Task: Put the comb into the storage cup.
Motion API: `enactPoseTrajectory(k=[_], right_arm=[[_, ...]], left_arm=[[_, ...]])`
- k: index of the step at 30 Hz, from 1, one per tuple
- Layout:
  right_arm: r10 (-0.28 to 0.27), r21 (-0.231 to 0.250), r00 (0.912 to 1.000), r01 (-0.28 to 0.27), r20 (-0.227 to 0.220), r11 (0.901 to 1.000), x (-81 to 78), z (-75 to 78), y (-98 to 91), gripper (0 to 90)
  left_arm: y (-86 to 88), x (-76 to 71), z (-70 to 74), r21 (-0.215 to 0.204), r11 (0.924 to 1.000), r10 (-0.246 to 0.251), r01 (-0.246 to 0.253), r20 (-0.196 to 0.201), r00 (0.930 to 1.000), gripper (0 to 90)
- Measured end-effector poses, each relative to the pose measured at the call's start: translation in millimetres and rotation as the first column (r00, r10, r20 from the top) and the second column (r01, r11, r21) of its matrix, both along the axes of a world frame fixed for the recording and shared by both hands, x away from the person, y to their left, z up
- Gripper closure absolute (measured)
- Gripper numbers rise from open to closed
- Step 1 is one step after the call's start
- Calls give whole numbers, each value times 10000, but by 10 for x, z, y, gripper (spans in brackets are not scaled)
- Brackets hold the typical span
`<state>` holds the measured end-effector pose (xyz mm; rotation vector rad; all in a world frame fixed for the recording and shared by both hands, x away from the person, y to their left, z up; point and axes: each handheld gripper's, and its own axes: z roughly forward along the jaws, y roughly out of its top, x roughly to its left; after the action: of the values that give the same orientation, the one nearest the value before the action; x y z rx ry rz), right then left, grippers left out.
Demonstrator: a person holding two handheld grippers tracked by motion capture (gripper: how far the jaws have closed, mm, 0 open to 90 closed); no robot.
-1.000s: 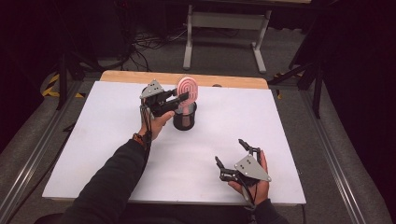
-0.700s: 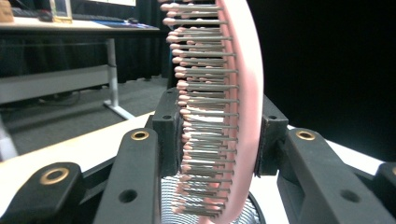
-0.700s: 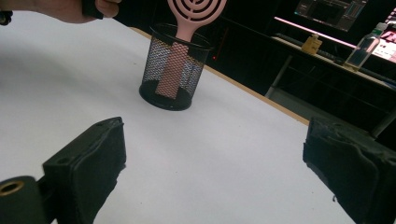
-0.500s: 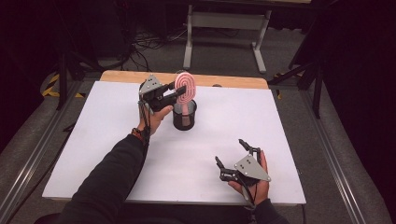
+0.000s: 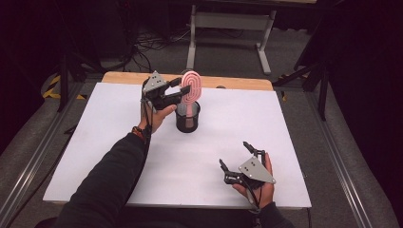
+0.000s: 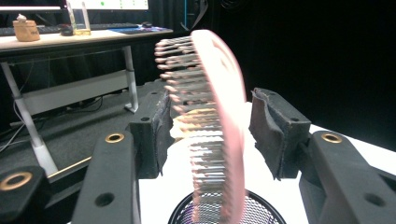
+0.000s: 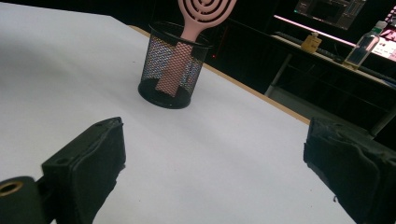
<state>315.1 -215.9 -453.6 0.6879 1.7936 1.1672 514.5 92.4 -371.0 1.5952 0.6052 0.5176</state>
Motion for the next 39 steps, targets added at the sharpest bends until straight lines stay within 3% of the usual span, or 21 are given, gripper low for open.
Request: enactPoseTrajectory(k=[8,14,20,25,39], right_arm=[[67,-114,10000,-68,-37,9999,7,-1,39,64],[275,-162,9994,-278,-187,9995,13,-15,71,64],[417,-317,9989,-423,-190,9986,1,-18,105,64],[441,-326,9989,-445,-152,9985,-6,-11,120,64],[479,-379,9988,-484,-127,9981,-16,-3,148,64]], left_arm=[[-7,16,-20,284,9996,-34,38,-125,9999,561],[-32,4,-41,359,9990,-267,275,-241,9994,571],[-7,-41,2,609,9977,-286,287,-37,9996,601],[44,-101,91,1023,9947,-172,122,473,9987,633],[159,-200,191,1345,9908,9,-113,772,9970,610]])
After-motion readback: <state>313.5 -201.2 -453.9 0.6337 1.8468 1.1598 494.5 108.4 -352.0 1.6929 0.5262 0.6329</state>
